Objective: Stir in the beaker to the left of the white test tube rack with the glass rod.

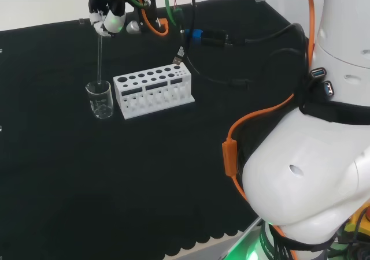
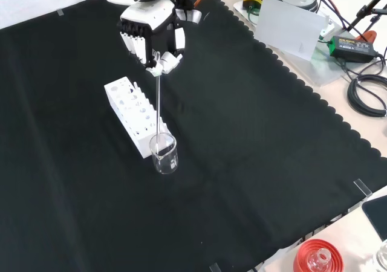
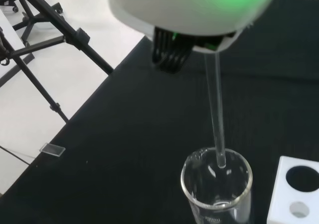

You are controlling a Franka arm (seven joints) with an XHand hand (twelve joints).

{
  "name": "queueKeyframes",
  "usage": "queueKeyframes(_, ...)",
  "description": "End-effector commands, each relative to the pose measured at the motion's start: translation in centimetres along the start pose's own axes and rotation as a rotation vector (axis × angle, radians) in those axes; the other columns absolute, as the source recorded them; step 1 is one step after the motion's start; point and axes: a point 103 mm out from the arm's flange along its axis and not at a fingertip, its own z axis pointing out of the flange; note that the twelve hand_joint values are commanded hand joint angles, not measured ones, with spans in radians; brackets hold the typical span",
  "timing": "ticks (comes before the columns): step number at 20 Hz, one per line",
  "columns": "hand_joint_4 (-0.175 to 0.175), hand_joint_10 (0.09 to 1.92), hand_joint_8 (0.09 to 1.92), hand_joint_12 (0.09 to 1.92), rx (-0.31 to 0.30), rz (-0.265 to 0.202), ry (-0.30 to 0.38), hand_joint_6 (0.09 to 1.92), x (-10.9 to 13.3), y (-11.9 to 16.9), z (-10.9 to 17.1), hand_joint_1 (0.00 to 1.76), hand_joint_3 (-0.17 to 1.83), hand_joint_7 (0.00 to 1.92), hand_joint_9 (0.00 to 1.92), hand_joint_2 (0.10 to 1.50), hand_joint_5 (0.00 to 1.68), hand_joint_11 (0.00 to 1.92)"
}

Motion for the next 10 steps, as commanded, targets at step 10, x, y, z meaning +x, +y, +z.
queueKeyframes(10,-0.175,0.53,0.7,0.58,0.069,-0.002,0.036,0.72,-1.3,0.6,4.6,1.34,0.96,1.45,1.67,0.48,1.23,1.62)
